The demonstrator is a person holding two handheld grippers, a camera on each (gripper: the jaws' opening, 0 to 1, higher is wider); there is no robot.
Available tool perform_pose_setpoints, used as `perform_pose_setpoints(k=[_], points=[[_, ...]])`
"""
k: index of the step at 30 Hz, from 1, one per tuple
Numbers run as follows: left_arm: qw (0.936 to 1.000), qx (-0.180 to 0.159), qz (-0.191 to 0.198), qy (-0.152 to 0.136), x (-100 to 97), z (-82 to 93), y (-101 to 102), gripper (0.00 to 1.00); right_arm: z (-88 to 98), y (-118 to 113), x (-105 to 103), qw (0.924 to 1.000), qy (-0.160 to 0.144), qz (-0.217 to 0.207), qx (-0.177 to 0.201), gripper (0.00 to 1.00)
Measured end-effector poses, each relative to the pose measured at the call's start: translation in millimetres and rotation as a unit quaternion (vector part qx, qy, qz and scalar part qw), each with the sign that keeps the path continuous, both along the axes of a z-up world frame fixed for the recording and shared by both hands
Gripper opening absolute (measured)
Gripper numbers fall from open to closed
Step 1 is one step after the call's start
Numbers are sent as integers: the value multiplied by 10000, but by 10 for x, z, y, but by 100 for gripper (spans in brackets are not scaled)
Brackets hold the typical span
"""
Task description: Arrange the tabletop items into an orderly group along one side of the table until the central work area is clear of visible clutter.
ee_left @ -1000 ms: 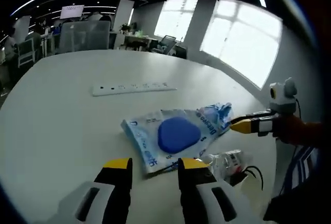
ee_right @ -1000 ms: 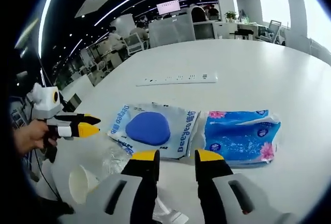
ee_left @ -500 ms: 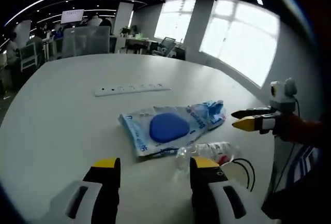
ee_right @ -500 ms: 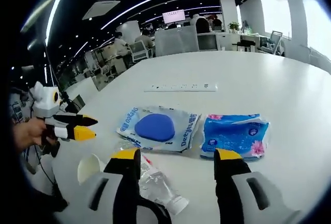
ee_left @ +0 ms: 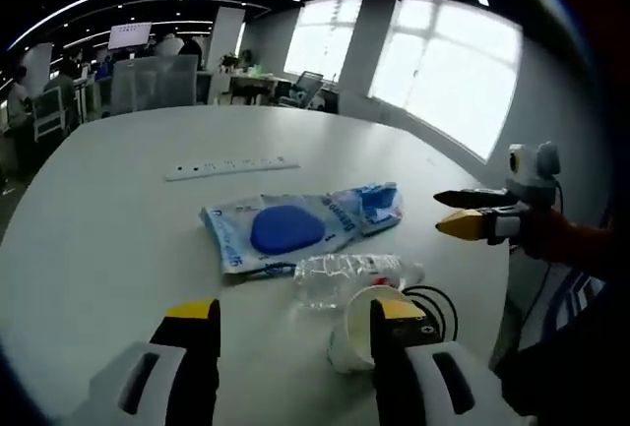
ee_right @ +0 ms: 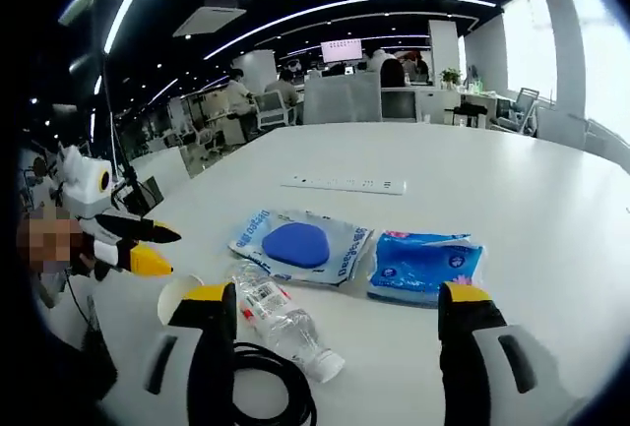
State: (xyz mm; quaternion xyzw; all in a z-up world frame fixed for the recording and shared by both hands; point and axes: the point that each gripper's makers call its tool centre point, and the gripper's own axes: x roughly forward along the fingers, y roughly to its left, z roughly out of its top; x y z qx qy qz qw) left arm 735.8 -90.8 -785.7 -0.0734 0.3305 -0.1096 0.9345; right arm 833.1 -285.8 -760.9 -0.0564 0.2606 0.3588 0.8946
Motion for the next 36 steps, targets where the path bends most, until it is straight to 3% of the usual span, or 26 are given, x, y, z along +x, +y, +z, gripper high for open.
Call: perform_pose_setpoints(k=[7,13,25,36], points=[[9998,47,-183,64,-85,-32,-138,58,34,-132,-75,9997,-213,53,-110,90],[9996,-2,-266,122,-98,-141,-191,45,-39,-332,-155,9998,-49,-184,-58,88],[9985,-76,-479,237,-75,-153,-339,24,-122,-528,-306,9991,51,-419,-55,82],[9974,-121,-617,356,-99,-199,-384,6,-43,-604,-355,9989,-133,-422,-130,82]])
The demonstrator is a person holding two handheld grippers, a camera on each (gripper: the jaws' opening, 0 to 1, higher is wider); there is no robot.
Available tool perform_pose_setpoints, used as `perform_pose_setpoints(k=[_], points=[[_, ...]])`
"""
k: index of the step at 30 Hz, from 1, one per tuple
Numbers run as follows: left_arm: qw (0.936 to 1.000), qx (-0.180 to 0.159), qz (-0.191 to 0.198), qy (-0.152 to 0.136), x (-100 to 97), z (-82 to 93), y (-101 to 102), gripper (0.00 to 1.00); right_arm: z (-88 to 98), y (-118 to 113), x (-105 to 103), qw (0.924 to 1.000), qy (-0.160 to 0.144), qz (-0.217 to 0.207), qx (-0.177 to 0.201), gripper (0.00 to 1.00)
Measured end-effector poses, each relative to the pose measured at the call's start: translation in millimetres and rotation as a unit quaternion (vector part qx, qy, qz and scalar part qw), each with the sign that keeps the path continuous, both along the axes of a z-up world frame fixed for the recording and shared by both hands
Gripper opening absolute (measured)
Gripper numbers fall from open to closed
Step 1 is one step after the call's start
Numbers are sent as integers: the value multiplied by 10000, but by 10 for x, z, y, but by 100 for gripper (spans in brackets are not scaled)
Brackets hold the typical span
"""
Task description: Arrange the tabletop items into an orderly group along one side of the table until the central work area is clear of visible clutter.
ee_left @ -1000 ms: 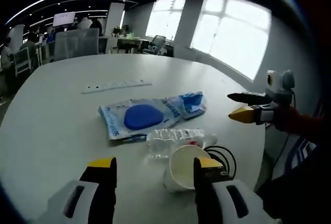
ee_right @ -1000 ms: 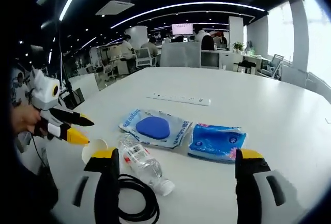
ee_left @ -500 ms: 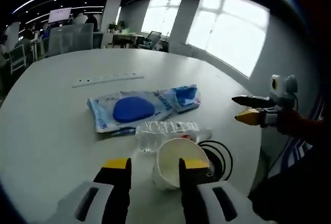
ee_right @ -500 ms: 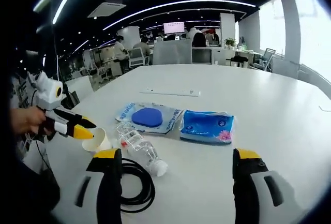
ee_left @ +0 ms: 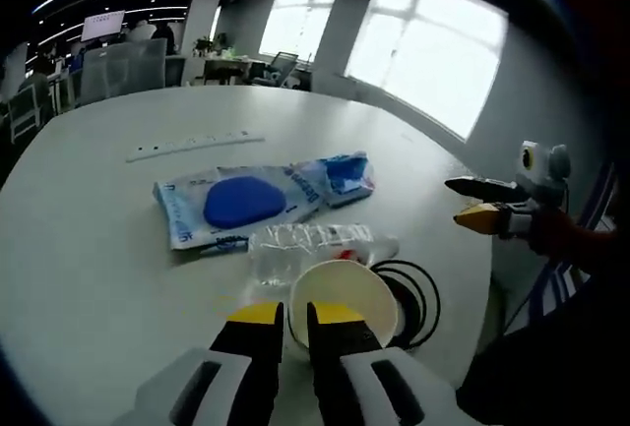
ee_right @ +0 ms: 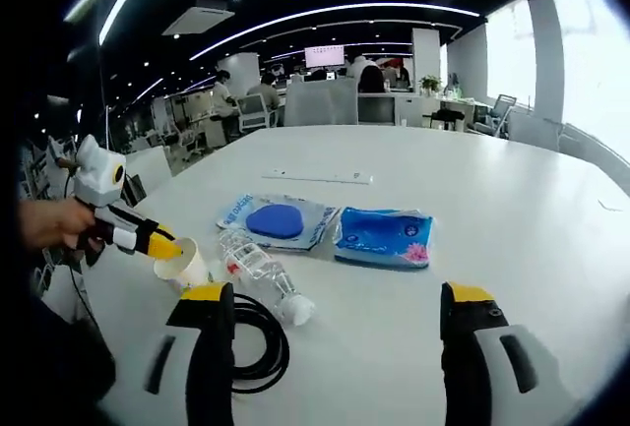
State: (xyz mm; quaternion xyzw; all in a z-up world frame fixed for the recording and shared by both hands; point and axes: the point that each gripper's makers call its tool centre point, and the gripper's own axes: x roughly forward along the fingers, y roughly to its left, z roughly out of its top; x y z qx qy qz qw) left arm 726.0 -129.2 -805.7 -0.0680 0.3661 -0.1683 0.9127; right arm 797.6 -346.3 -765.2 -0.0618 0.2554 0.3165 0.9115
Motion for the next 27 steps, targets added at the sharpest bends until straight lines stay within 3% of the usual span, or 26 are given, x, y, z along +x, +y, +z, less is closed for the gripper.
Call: perform_pose_setpoints(k=[15,27], points=[[9997,-183,90,129,-6,-45,71,1,-2,3,-12,10000,-36,24,-64,82],[9995,-205,199,107,-5,153,179,1,21,59,28,9999,-30,101,16,86]])
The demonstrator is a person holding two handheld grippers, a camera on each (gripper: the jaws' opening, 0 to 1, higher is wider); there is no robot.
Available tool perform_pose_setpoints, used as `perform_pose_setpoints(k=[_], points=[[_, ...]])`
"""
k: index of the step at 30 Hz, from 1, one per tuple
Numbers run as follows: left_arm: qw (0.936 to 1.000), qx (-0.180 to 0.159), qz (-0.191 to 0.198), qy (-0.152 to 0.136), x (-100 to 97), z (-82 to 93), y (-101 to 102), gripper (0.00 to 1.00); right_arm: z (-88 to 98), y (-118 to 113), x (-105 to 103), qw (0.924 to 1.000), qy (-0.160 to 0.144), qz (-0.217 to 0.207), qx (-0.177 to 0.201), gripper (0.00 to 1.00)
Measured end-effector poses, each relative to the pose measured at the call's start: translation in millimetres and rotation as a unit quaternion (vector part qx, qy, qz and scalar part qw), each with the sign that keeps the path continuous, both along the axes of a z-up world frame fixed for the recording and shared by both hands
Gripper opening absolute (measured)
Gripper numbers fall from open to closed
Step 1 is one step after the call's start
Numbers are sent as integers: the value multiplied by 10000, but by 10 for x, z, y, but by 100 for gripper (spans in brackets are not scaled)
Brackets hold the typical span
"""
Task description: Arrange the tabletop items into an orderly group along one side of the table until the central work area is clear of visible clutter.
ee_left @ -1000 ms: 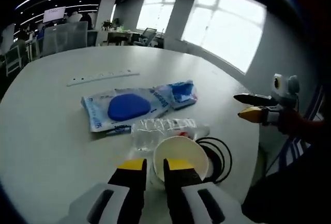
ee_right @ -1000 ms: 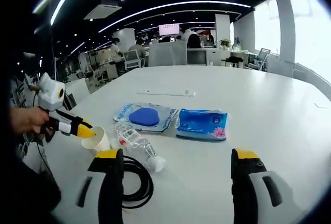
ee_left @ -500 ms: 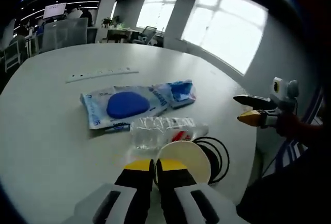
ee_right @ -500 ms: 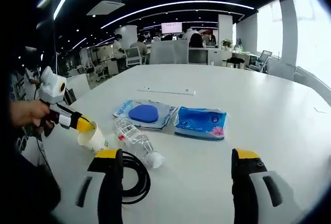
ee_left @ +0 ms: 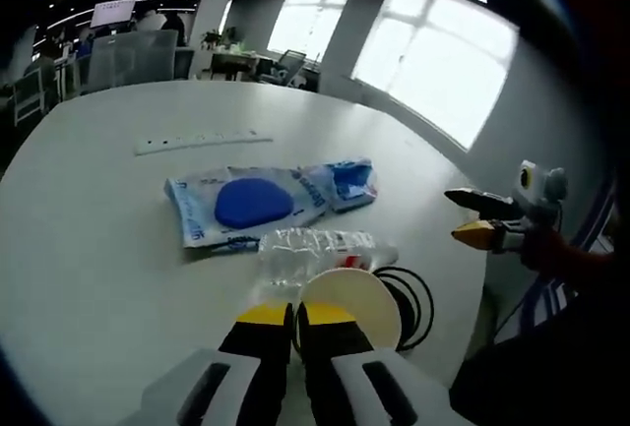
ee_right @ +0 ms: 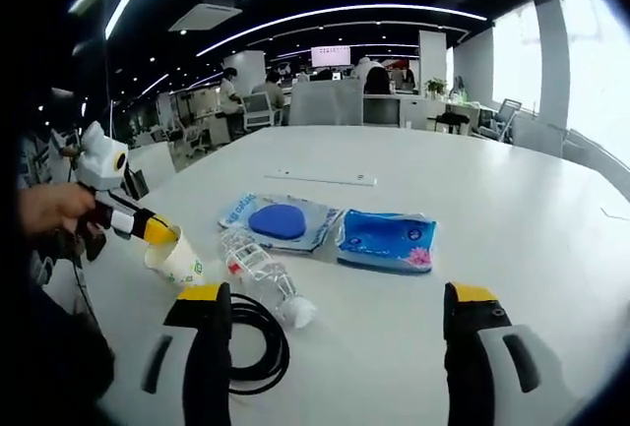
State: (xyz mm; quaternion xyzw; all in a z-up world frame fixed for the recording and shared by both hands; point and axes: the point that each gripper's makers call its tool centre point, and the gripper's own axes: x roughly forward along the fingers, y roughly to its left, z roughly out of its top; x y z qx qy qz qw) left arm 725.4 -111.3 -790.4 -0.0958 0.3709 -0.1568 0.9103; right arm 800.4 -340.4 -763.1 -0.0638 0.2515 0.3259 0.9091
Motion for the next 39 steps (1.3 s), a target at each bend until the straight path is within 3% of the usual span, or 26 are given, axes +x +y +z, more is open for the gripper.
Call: perform_pose_setpoints(k=[7,18,27,39], points=[[9999,89,125,-34,83,124,200,1,12,28,6,9999,66,67,43,90],[9984,190,521,-126,424,255,736,1,13,107,-27,9993,274,252,84,99],[9963,239,815,-131,612,269,1073,1,-13,119,-55,9989,314,354,46,99],[9944,275,1024,-25,839,199,1361,1,-84,33,-54,9989,411,225,24,98]])
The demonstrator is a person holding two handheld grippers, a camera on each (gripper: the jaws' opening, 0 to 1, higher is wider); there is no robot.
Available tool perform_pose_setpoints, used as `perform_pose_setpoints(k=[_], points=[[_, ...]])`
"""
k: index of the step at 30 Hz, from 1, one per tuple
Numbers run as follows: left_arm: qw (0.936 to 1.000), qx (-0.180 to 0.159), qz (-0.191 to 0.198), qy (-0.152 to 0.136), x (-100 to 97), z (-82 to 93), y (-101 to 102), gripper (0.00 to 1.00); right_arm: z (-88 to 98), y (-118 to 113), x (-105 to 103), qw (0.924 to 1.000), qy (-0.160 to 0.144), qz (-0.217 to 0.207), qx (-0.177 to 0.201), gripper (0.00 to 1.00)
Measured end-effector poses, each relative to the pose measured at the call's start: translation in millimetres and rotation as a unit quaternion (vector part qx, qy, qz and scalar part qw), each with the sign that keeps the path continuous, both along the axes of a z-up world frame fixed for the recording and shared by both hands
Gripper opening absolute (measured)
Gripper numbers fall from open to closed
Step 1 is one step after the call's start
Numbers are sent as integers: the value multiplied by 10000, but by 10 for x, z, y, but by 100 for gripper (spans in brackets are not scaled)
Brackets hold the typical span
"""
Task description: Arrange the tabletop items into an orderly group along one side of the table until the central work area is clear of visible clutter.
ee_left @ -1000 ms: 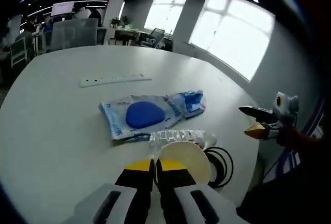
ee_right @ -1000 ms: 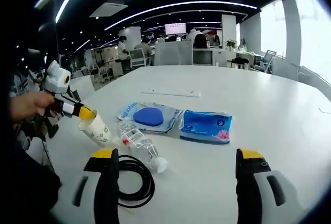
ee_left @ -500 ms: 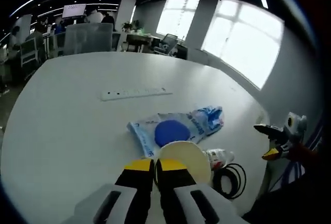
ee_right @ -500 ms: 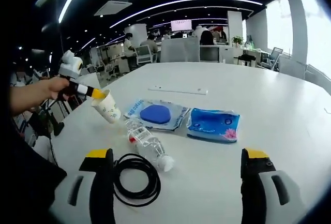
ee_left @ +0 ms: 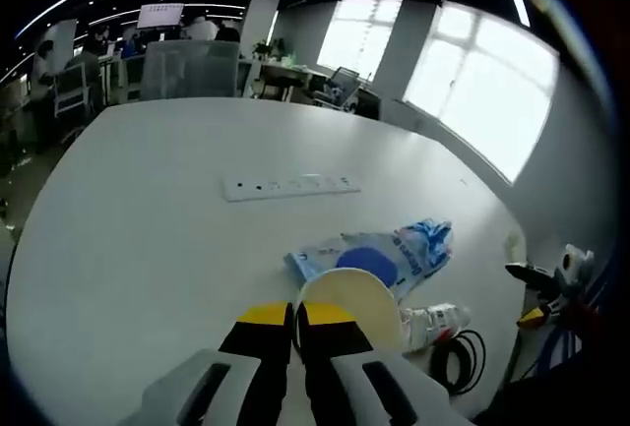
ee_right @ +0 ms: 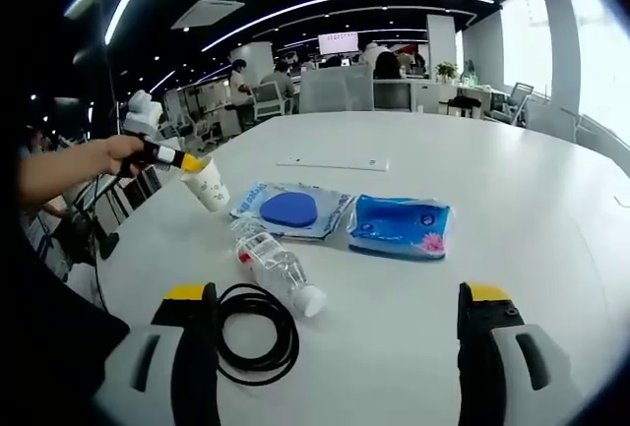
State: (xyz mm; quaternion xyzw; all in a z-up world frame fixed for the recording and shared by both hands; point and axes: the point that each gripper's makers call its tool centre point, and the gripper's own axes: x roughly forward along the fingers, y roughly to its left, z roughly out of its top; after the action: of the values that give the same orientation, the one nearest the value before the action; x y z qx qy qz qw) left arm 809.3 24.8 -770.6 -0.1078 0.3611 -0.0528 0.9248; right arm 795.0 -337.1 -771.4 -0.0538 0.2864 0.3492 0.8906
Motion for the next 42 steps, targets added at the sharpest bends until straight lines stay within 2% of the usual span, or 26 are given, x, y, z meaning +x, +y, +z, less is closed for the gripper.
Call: perform_pose_setpoints(k=[10,22,28,35,42], points=[[9997,-101,161,179,176,-124,151,1,-75,-19,14,9999,42,21,-139,97],[9987,-173,274,398,236,-339,211,1,-136,-7,69,9997,108,18,-234,96],[9976,-375,429,382,250,-330,162,1,-162,12,86,9995,145,43,-262,95],[9974,-364,456,435,210,-335,78,1,-152,25,107,9996,144,49,-244,95],[9987,-61,359,342,161,-262,66,5,-188,35,67,9993,210,105,-292,94]])
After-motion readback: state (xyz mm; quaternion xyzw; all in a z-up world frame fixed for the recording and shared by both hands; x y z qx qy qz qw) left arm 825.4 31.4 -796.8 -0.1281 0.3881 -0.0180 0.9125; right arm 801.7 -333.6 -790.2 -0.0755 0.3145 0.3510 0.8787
